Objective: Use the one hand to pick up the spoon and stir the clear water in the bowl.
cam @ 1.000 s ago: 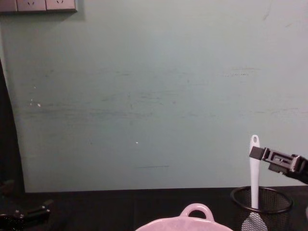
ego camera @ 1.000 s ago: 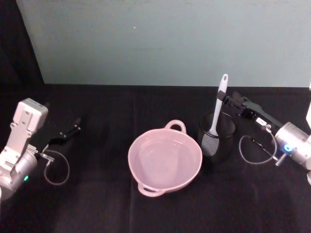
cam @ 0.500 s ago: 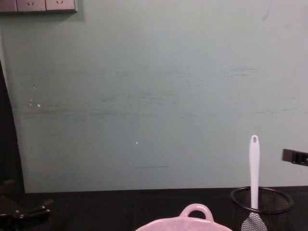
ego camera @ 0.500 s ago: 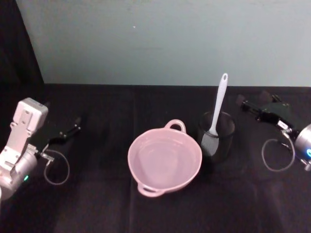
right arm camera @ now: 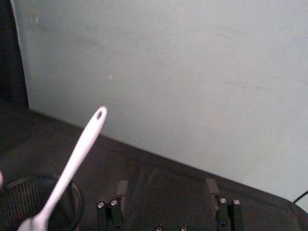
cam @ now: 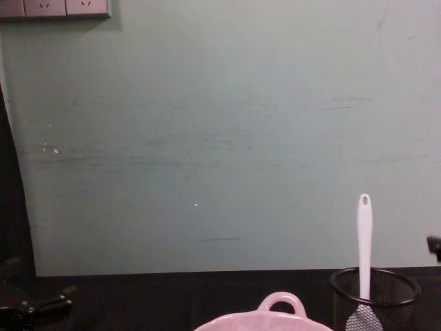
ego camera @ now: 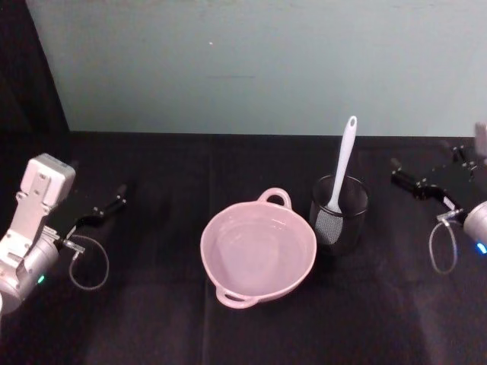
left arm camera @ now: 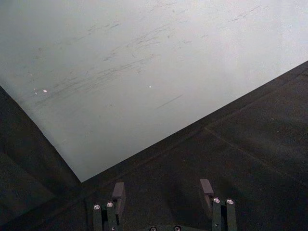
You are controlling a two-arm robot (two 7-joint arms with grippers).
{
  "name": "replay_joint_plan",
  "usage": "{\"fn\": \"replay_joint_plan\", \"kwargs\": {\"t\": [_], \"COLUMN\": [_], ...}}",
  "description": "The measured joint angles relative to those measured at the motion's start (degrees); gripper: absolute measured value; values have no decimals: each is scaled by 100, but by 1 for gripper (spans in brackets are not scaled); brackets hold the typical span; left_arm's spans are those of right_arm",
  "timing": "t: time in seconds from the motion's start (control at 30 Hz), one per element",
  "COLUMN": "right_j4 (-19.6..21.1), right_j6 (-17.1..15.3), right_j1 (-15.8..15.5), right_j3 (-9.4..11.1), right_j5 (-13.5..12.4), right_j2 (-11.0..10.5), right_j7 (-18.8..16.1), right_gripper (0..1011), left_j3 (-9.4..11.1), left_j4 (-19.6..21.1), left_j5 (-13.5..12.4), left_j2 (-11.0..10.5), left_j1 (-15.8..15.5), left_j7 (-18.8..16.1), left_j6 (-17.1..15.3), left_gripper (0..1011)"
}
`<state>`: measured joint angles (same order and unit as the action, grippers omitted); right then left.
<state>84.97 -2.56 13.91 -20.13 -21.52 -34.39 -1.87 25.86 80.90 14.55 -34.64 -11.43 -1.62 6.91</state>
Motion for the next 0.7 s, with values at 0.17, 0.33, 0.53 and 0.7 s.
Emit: {"fn": "replay_joint_plan", "kwargs": {"t": [0.17, 0.33, 0.53, 0.7], "right_j4": [-177, -326, -401, -401], "right_j6": [-191, -313, -352, -352], "right_j1": [42, 68, 79, 80], "right_j3": [-112, -133, -101, -101], "right_j5": [217, 269, 299, 298], "right_j2": [74, 156, 224, 222], "right_j7": [15, -81, -196, -196], "right_gripper": [1003, 1003, 1003, 1002], "left_j3": [0, 0, 0, 0], "left_j4": [0, 0, 0, 0], "left_j5": [0, 0, 0, 0], "left_j2": [0, 0, 0, 0], "left_j1": [0, 0, 0, 0], "left_j7": [0, 0, 0, 0], "left_j6": [0, 0, 0, 0], "left_gripper": [1005, 1005, 1005, 1005]}}
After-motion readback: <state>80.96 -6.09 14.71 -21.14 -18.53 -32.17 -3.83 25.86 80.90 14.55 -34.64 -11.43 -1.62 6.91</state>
